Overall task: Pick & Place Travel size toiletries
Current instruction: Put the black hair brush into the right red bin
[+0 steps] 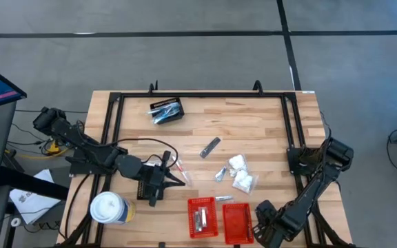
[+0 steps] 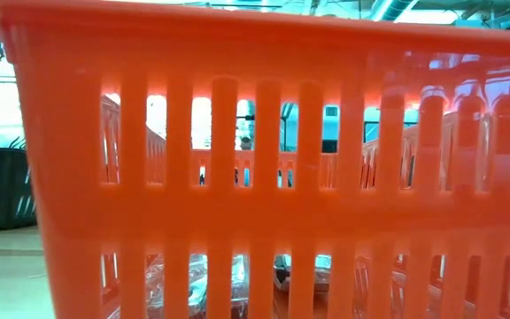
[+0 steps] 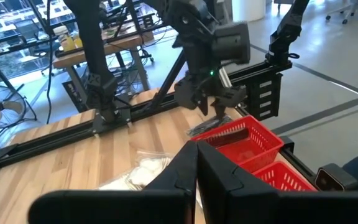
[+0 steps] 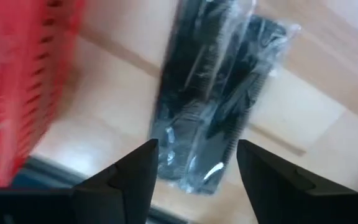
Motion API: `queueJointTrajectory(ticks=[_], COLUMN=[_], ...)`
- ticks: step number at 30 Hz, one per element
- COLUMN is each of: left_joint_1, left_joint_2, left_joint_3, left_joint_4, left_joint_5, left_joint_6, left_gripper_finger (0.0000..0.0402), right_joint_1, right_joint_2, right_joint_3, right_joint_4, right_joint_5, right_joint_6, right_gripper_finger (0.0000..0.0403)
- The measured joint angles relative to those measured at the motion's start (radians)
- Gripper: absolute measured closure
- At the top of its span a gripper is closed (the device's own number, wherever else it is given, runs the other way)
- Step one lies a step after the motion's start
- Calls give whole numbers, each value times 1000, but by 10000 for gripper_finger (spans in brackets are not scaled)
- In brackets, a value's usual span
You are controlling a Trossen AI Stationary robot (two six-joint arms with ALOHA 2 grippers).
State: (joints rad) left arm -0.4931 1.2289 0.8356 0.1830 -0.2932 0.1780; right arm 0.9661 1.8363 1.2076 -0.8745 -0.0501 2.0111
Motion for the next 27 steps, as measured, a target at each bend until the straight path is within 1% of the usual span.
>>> queueJointTrajectory(ticks=[3, 15, 21, 27], left_joint_1=[0, 0, -2, -6], left_joint_2=[0, 0, 0, 0], left_joint_3=[0, 0, 0, 0], left_joint_4=[0, 1, 1, 1], left_joint_5=[0, -4, -3, 1], left_joint_6=[0, -3, -3, -3], left_gripper_finger=[401, 401, 401, 401], right_joint_1=[-7, -20, -37, -81], right_joint_2=[44, 72, 103, 111], right_joint_3=[0, 0, 2, 3], right_joint_4=[52, -7, 3, -45], right_joint_5=[-28, -38, -80, -69], right_joint_6=[-35, -81, -114, -190], right_gripper_finger=[205, 259, 270, 269])
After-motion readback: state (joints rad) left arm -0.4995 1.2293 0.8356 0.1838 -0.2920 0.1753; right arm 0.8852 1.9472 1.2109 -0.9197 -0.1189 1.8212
